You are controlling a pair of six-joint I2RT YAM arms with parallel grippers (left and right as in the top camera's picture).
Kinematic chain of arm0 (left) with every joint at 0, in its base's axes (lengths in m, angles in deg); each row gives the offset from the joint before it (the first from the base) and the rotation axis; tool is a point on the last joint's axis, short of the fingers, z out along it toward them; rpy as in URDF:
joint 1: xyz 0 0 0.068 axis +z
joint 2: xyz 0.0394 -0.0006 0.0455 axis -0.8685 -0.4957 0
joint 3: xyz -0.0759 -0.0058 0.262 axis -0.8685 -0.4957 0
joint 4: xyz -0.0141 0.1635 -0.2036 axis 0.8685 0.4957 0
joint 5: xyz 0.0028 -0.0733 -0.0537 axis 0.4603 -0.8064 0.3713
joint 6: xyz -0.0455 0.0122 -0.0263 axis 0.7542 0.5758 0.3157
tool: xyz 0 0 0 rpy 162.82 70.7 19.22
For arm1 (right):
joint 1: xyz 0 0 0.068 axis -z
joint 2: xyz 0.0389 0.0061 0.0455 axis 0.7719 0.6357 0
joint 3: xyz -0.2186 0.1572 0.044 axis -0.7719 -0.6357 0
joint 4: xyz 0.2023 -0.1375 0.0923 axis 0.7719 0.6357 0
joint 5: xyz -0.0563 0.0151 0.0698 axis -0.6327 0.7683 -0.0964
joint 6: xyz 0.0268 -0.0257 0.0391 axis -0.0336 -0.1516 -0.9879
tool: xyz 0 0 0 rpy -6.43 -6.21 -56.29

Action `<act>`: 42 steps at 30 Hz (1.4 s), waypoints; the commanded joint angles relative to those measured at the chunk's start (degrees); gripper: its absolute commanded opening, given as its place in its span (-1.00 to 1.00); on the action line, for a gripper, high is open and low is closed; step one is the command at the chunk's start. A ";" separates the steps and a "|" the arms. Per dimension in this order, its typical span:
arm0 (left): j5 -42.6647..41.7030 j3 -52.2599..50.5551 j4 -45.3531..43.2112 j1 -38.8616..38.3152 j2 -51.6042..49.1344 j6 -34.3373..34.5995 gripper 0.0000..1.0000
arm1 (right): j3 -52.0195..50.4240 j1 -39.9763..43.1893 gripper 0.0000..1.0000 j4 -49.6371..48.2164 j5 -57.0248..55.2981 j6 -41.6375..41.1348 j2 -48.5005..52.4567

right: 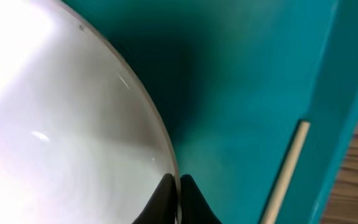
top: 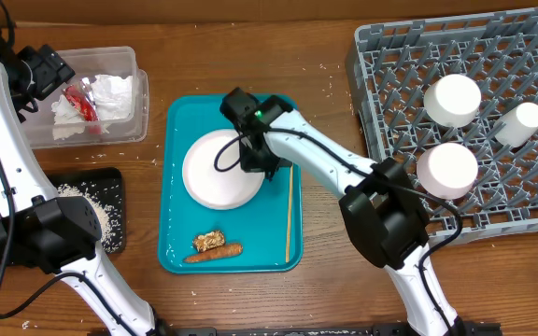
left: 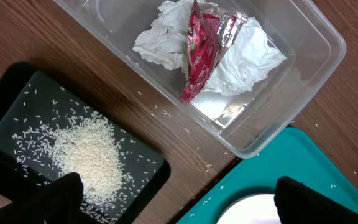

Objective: Sort waste into correct bins and load items into the dishwasher
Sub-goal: 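Reach the right gripper to the white plate and grasp its rim, then carry the plate right and stand it upright in the rack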

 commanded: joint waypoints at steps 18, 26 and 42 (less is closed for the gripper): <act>-0.46 0.50 -0.24 -0.37 -0.07 0.79 1.00 | 36.11 26.08 -0.92 21.05 -24.20 8.41 -7.15; -0.48 0.50 -0.26 -0.37 -0.07 0.81 1.00 | 33.53 32.44 -0.92 18.75 -40.52 9.66 -6.97; -0.46 0.50 -0.68 -0.37 -0.07 0.79 1.00 | 16.41 34.53 -0.92 0.42 -48.50 20.17 -6.60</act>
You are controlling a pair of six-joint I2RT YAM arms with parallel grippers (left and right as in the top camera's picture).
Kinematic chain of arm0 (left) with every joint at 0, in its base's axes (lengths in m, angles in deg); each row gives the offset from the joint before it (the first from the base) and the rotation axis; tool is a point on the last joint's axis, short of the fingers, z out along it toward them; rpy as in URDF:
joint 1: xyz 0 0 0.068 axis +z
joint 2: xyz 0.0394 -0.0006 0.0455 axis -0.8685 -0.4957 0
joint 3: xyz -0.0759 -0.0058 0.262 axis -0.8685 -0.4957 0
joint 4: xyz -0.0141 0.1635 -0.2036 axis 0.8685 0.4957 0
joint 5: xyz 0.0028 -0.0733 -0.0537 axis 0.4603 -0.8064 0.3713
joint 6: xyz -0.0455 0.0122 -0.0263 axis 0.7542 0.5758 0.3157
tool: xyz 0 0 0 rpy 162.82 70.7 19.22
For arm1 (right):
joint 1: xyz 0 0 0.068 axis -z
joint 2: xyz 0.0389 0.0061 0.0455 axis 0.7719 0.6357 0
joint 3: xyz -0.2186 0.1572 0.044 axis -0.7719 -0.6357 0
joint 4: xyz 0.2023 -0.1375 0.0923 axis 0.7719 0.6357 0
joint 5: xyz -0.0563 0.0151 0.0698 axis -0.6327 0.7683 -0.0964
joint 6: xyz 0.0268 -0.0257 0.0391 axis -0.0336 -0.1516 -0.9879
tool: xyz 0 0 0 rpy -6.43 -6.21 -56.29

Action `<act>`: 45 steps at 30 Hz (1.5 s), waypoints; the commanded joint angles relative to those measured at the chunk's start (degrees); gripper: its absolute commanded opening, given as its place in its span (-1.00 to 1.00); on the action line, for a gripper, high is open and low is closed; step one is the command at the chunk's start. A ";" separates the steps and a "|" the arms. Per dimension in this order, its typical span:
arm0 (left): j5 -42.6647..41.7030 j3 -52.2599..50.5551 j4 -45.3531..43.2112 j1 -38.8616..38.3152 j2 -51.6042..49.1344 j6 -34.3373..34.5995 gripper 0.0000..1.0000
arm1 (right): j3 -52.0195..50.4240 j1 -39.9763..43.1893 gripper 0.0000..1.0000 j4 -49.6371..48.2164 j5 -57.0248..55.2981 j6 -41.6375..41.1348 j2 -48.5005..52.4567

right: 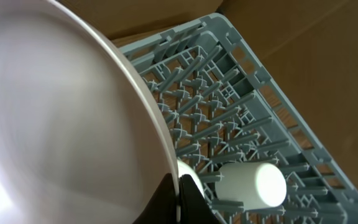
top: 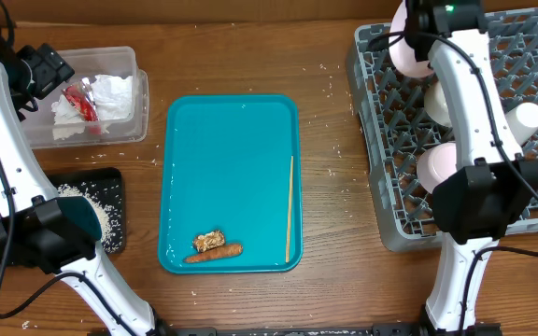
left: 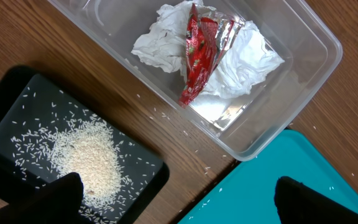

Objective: Sort waste into correct bins and load items into the dishwasher
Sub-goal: 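Carry the plate right and stand it upright in the rack, then move the right gripper to the tray and grasp the wooden chopstick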

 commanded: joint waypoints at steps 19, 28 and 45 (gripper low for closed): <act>-0.46 0.50 -0.07 -0.37 -0.07 0.81 1.00 | -2.64 -3.17 -0.17 4.26 12.28 -4.02 -1.42; -0.46 0.50 -0.07 -0.37 -0.07 0.81 1.00 | 4.76 -5.60 1.00 16.39 29.42 -9.40 -7.91; -0.44 0.50 -0.07 -0.37 -0.07 0.79 1.00 | 3.32 -18.97 0.93 28.37 54.84 -10.97 -9.73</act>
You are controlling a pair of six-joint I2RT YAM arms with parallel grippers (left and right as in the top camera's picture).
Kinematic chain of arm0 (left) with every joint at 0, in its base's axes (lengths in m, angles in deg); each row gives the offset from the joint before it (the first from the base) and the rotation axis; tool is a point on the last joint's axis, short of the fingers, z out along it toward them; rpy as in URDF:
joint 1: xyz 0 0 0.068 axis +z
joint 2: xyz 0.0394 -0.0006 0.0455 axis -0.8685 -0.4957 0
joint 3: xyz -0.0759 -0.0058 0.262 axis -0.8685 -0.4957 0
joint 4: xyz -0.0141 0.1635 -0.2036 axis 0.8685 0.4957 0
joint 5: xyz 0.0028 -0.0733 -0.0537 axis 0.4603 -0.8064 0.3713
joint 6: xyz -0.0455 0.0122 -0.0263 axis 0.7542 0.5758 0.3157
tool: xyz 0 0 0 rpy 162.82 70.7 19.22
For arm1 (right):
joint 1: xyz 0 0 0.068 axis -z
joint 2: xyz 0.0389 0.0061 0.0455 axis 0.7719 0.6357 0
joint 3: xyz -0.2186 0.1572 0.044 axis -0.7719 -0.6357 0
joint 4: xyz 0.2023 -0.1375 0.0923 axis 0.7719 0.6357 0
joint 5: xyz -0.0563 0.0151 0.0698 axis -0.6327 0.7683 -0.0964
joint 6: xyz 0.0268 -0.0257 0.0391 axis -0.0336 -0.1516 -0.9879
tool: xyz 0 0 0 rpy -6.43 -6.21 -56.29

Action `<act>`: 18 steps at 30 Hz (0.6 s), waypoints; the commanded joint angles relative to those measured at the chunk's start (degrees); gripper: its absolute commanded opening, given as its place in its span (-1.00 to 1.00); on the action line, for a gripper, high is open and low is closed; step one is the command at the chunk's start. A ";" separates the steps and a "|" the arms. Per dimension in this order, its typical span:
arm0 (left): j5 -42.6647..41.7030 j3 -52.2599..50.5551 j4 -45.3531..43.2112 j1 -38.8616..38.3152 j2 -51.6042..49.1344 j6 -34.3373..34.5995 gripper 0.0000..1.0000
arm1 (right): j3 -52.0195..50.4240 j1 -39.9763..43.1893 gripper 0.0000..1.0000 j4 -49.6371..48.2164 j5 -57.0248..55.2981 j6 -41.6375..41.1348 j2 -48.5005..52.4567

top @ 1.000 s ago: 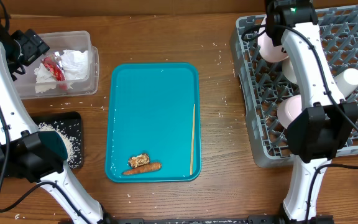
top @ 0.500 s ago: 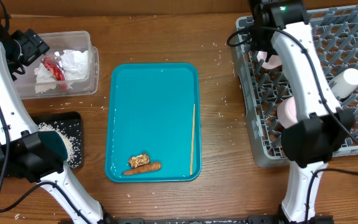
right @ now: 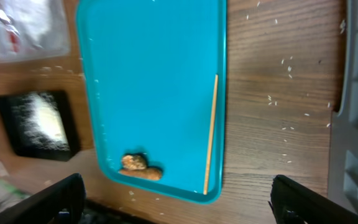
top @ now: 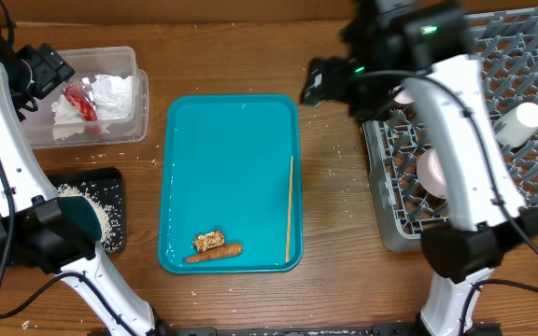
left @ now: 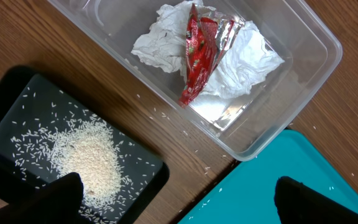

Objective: Sort waste into correct bins and load items into the dishwasher
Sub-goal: 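Move the right gripper to the tray and grasp the wooden chopstick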

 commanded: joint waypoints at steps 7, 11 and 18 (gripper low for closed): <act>-0.42 0.50 -0.09 -0.37 -0.07 0.79 1.00 | -11.26 -12.04 0.69 -2.21 -16.72 -19.39 2.27; -0.44 0.50 -0.07 -0.37 -0.07 0.79 1.00 | -22.71 -16.04 0.69 -6.43 -16.98 -23.08 2.62; -0.42 0.50 -0.07 -0.37 -0.07 0.79 1.00 | -38.88 -20.46 0.68 -20.44 -9.66 -18.03 2.62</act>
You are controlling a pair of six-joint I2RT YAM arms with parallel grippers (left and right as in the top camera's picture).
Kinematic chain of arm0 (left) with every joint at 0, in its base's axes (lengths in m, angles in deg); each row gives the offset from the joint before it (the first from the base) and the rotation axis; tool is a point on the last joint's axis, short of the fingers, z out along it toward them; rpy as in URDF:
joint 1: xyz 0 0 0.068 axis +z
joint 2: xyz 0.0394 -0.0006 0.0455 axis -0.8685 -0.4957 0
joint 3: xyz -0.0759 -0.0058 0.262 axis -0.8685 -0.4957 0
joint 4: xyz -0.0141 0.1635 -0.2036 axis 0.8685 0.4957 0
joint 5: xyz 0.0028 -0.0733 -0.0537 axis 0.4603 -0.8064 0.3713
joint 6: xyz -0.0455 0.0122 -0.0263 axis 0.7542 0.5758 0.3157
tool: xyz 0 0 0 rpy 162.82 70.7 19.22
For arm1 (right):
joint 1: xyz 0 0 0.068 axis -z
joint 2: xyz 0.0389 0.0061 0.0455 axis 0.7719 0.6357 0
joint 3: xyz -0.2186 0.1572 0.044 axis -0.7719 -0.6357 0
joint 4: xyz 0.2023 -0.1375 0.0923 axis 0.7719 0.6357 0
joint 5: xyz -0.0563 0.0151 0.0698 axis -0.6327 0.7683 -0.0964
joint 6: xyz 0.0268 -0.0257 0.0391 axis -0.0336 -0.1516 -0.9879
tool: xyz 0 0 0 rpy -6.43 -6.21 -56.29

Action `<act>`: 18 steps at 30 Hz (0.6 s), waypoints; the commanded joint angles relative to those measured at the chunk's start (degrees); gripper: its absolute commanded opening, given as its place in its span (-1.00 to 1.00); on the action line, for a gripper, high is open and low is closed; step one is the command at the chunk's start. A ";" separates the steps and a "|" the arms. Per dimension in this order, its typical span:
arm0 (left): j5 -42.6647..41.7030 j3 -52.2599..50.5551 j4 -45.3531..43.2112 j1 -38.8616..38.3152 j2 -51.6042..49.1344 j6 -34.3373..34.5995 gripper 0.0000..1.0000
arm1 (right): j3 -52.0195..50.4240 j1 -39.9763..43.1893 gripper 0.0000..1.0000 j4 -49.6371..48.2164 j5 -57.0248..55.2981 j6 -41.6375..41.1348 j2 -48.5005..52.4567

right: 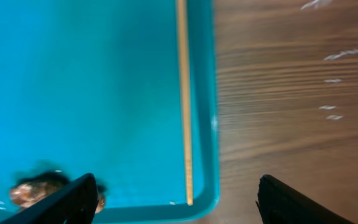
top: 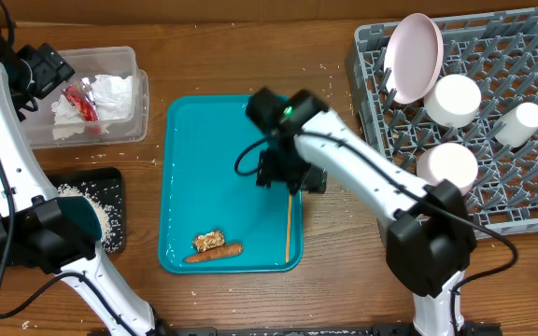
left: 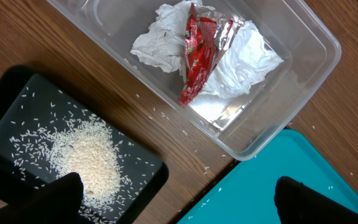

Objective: Sort waste into correct bins and load items into the dishwasher
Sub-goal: 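Move the right gripper to the tray and grasp the wooden chopstick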

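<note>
The pale plate (top: 413,56) stands on edge in the grey dish rack (top: 530,187), at its far left corner. A thin wooden stick (top: 289,210) lies along the right side of the teal tray (top: 213,159), with food scraps (top: 215,245) at the tray's near end. My right gripper (top: 289,175) hangs open over the stick's far end. In the right wrist view the stick (right: 183,93) runs down between the spread fingers of the right gripper (right: 178,199). My left gripper (top: 35,70) is open and empty above the clear bin.
A clear bin (top: 138,93) at the far left holds crumpled tissue and a red wrapper (left: 197,50). A black tray with rice (left: 86,155) sits near the left edge. Three white cups (top: 451,98) stand in the rack. Rice grains dot the wood.
My right gripper was open, high near the rack's left edge. Now it is low over the tray's right side, above the stick. The left arm has not moved.
My right gripper was shut on the plate's rim on the tray. Then it held the plate over the rack's far left. Then it was open and away from the plate. Now the plate stands in the rack and the gripper is over the stick.
</note>
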 commanded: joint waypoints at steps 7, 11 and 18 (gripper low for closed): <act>-0.26 0.50 -0.07 -0.37 -0.07 0.79 1.00 | -11.10 -6.95 0.62 -10.27 1.79 1.99 0.20; -0.24 0.50 -0.07 -0.37 -0.07 0.79 1.00 | -12.28 -8.24 0.56 -12.00 -1.33 -0.70 0.52; -0.26 0.50 -0.07 -0.37 -0.07 0.79 1.00 | -12.31 -8.22 0.57 -13.18 -4.57 -0.92 1.90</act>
